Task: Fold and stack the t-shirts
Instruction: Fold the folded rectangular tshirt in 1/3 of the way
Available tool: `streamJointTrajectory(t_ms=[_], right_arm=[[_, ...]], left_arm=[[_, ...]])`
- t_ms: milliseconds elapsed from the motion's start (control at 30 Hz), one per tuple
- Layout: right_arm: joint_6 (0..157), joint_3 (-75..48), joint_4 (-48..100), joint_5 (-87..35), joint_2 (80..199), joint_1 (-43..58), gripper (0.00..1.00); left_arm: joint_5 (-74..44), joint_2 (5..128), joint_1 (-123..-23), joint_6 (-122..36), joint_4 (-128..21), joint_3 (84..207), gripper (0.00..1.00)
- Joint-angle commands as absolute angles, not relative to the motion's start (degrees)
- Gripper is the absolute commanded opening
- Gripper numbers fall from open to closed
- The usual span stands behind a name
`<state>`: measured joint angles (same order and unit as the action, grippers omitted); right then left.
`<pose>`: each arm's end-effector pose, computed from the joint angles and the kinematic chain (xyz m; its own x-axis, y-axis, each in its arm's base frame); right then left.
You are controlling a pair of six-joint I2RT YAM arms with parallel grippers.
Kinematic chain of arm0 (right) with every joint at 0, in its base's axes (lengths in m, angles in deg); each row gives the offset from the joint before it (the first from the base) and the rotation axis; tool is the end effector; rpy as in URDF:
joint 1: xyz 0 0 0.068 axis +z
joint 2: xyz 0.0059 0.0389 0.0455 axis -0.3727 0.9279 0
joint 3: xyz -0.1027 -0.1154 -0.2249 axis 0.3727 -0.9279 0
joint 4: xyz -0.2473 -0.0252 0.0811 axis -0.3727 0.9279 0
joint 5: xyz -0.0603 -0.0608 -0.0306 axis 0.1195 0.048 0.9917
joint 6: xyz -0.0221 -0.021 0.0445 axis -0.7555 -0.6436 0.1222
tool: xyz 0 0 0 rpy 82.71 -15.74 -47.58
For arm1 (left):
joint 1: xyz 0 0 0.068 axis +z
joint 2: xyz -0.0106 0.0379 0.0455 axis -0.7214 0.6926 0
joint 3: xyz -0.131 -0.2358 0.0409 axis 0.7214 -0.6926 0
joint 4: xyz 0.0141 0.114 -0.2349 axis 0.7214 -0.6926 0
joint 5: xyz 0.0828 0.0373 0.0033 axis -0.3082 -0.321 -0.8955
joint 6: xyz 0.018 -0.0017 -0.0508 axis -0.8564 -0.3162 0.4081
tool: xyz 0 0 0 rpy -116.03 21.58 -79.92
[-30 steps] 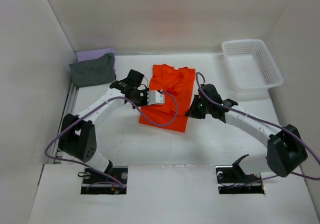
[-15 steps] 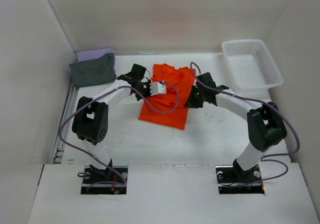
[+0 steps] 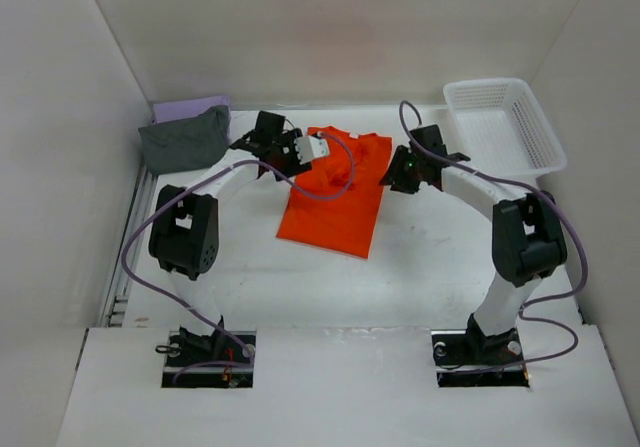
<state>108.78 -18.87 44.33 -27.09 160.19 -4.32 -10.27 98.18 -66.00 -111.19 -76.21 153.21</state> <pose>0.3637 0.1207 0.2101 -0.8243 0.3629 -0.4345 0.1335 0.8705 0.4738 0.3886 -0.1488 0.2263 0.0080 0.8566 -0.5159 0.8418 0.2727 0.4658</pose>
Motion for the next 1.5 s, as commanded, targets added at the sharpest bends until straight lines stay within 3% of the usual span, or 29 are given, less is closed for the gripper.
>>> streamJointTrajectory(t_ms=[0,167,367,500,833,1100,1300,1400,1467], right_arm=[[106.59,-15.24,40.16,-25.25,158.61,-6.02,0.46],[105.01,-17.5,41.47,-25.52,152.83,-5.24,0.5],[108.51,-32.43,41.92,-23.59,142.37,1.17,0.6],[115.62,-41.76,39.2,-22.27,138.05,6.62,0.62],[126.53,-48.19,32.07,-21.65,141.29,16.91,0.62],[129.09,-49.33,30.49,-20.77,145.68,19.11,0.62],[129.09,-50.65,29.61,-19.9,146.39,18.24,0.61],[129.09,-50.48,29.7,-19.81,146.48,17.88,0.6],[128.92,-50.04,29.87,-19.81,146.83,17.88,0.54]], left_arm=[[-12.34,97.01,-64.06,-104.78,-70.26,159.67,0.55],[-7.08,87.97,-63.61,-108.44,-77.1,155.92,0.58],[-5.66,73.11,-69.4,-124.45,-89.24,134.23,0.61],[-9.7,69.15,-73.97,-127.71,-87.42,122.27,0.61],[-13.14,73.53,-75.3,-125.61,-76.08,117.85,0.61],[-13.14,77.75,-75.83,-124.55,-72.03,117.15,0.6],[-12.61,79.34,-76.27,-123.67,-71.15,116.79,0.52],[-12.61,79.86,-76.62,-123.23,-71.15,116.71,0.42],[-12.52,80.04,-76.62,-122.97,-71.15,116.71,0.33]])
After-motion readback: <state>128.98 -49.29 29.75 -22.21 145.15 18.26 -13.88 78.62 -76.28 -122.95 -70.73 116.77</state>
